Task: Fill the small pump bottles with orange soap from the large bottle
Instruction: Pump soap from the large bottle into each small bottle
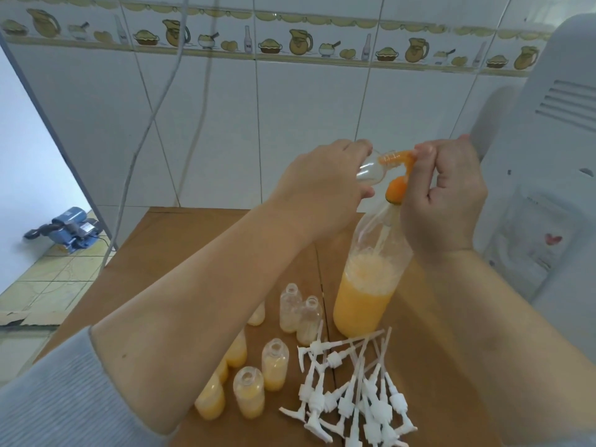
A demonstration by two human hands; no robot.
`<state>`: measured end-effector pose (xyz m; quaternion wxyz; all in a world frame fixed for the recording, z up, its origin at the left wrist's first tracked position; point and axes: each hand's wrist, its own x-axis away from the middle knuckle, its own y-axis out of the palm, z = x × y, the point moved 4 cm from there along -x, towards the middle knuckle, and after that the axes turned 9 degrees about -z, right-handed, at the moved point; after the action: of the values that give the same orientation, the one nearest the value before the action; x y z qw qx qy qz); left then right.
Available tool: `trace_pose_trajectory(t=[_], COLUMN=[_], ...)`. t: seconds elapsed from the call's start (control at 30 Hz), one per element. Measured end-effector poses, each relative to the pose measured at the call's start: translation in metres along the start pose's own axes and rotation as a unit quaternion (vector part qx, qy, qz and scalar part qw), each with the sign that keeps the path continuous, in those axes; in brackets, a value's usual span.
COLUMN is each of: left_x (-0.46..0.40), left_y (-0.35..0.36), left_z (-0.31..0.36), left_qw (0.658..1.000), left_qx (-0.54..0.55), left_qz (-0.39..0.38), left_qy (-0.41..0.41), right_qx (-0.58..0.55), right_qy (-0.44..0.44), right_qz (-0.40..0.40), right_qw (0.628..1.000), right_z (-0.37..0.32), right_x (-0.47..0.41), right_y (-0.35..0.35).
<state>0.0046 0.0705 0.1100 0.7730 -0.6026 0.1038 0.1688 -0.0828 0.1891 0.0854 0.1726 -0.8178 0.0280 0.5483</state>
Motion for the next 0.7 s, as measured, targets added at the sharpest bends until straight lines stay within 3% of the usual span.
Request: trace_pose_trajectory(t=[0.13, 0.37, 0.5, 0.6, 0.7], left_x=[0.003, 0.002, 0.007, 0.023, 0.052], left_y=[0.009, 0.01, 0.009, 0.014, 0.029], left_z=[-0.005, -0.008, -0.014, -0.034, -0.067], left_qw=[1.0, 1.0, 0.995, 0.982, 0.957], left_qx=[0.019, 0.015, 0.094, 0.181, 0.258], left_qz=[0.001, 0.021, 0.035, 0.033, 0.018], left_qy=[-0.001, 0.015, 0.001, -0.042, -0.135], right_qx=[-0.015, -0.003, -0.002, 0.011, 0.016], right_qy=[0.024, 0.031, 0.027, 0.028, 0.034], right_qz=[0.029, -0.031, -0.076, -0.105, -0.116], right_qw=[0.999, 0.999, 0.997, 0.994, 0.993], right_z=[0.003, -0.001, -0.003, -0.001, -0.001], right_x=[0.008, 0.004, -0.005, -0.006, -0.007], right_y=[0.01, -0.001, -0.009, -0.014, -0.016])
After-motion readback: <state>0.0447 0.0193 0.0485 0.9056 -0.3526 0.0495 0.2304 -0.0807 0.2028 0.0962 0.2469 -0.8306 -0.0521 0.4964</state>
